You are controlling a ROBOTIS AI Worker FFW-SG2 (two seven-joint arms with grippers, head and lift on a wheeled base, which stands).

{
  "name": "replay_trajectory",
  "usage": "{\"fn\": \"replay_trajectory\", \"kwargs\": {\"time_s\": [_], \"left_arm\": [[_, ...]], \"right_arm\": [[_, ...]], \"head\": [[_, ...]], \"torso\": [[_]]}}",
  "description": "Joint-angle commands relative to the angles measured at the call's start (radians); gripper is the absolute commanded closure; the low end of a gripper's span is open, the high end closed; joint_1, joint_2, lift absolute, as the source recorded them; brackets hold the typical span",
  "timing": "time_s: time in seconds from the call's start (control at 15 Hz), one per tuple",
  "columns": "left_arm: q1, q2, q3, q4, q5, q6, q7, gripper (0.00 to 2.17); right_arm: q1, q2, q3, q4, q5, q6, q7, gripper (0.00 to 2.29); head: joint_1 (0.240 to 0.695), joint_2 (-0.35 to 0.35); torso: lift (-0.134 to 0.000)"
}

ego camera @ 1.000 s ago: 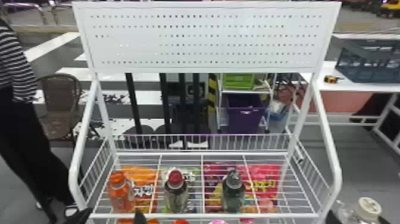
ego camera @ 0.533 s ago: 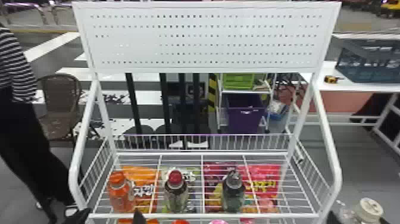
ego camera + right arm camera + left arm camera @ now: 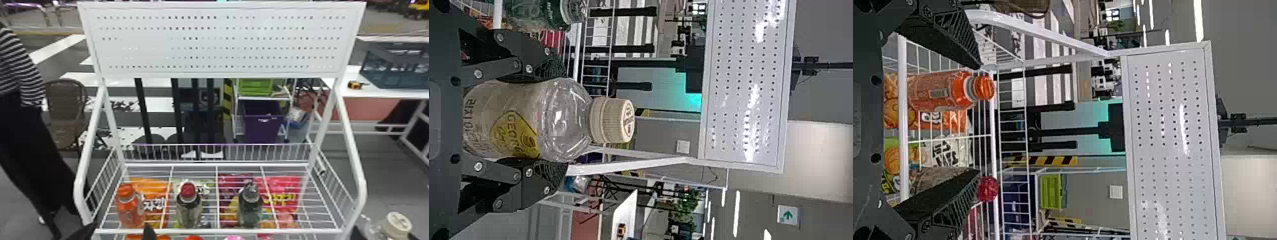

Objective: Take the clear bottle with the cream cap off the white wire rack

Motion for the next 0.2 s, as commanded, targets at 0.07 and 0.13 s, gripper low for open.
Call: {"fn": "replay_trajectory", "kwargs": {"time_s": [0.07,0.13], "left_arm": [[0.004,0.0,0.0,-0.007,-0.001,0.0,0.001,0.14],[0.004,0.0,0.0,-0.007,-0.001,0.0,0.001,0.14]], "right_arm": [[-0.006,-0.004,0.0,0.011,-0.014,0.0,0.0,1.65],[-0.017,-0.004,0.0,0.025,-0.014,-0.003,0.0,1.65]], "head": [[0.499,0.0],[0.499,0.0]], "torso": [[0.0],[0.0]]}}
